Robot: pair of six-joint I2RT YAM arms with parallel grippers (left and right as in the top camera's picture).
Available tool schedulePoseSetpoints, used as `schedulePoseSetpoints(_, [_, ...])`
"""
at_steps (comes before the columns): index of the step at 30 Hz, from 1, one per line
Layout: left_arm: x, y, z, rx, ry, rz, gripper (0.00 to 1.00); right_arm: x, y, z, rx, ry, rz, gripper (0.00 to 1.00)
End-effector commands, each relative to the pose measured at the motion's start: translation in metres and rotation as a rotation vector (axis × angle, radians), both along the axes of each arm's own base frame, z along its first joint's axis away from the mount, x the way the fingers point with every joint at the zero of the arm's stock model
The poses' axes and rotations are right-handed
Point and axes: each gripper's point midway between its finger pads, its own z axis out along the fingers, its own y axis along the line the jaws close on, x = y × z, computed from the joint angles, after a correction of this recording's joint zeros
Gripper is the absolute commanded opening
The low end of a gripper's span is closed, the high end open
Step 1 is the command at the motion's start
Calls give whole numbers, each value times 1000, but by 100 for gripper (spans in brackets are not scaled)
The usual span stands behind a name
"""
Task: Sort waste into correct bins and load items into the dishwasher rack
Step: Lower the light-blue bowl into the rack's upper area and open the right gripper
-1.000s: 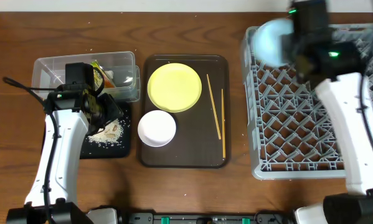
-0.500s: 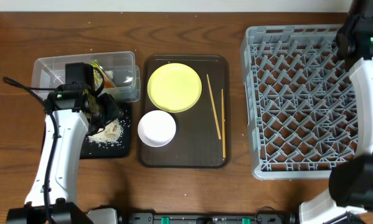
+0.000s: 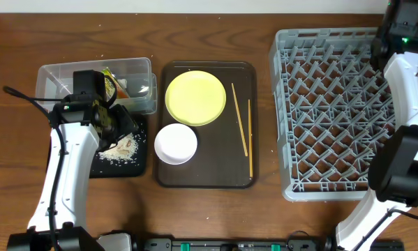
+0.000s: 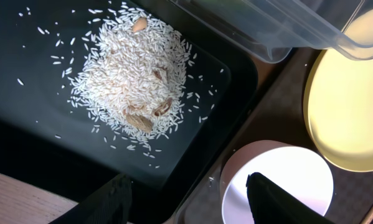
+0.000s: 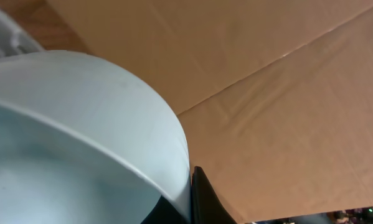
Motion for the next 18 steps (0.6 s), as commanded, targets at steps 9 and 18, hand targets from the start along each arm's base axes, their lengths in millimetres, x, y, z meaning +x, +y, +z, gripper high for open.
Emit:
schedulePoseSetpoints(9, [1,4,4,10,-16,20,63,4,21,-24,132,-10,62,1])
schedulePoseSetpoints(18, [1,4,4,10,-15,20,62,9,55,-44,246,9,131,1])
